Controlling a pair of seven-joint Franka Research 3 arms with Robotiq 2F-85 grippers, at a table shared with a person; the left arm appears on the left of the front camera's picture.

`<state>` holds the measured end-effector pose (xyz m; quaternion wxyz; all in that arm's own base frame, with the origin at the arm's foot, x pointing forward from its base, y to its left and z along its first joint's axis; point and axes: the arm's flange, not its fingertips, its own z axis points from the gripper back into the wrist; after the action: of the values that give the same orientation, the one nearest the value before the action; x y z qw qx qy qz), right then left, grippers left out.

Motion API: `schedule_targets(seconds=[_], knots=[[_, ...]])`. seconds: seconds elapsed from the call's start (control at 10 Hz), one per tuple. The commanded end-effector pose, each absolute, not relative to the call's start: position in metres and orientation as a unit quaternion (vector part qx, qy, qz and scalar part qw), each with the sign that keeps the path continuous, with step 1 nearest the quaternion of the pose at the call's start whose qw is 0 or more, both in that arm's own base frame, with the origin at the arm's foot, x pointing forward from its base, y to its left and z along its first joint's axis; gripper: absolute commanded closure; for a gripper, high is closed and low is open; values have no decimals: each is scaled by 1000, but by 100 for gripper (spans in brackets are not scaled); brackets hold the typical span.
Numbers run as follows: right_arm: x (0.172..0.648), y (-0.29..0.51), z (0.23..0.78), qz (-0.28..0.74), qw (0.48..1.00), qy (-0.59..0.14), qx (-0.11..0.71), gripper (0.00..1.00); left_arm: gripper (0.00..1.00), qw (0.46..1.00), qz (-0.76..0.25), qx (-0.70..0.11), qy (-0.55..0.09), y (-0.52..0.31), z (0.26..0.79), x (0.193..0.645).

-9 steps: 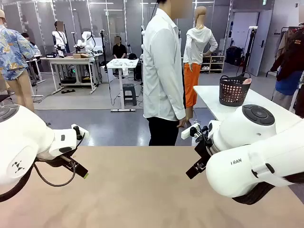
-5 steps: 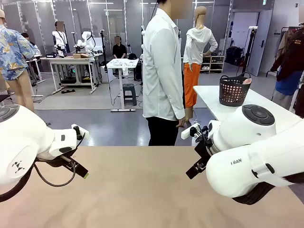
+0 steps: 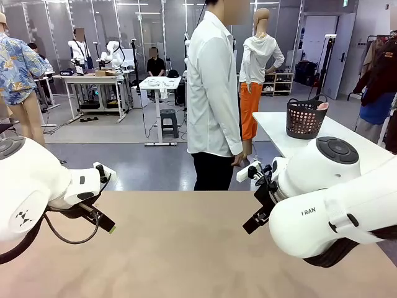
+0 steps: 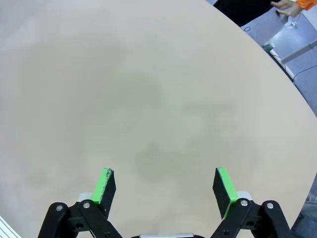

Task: Fold the towel.
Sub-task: Grab the top end of the 100 cm Hotel Towel extended by the human.

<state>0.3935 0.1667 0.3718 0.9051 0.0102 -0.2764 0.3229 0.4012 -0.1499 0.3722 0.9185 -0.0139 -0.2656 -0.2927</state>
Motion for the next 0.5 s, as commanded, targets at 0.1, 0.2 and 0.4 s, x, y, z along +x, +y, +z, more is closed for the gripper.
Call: schedule_targets(seconds=[0.1, 0.2, 0.4], knots=[[394, 167, 372, 323, 905, -276, 10, 0, 0, 918, -293, -14, -266, -150, 372, 401], [394, 168, 398, 320, 902, -289, 24, 0, 0, 899, -321, -5, -299, -153, 397, 402], [400, 166, 460, 298, 911, -282, 31, 0, 0, 895, -307, -31, -323, -157, 454, 403]])
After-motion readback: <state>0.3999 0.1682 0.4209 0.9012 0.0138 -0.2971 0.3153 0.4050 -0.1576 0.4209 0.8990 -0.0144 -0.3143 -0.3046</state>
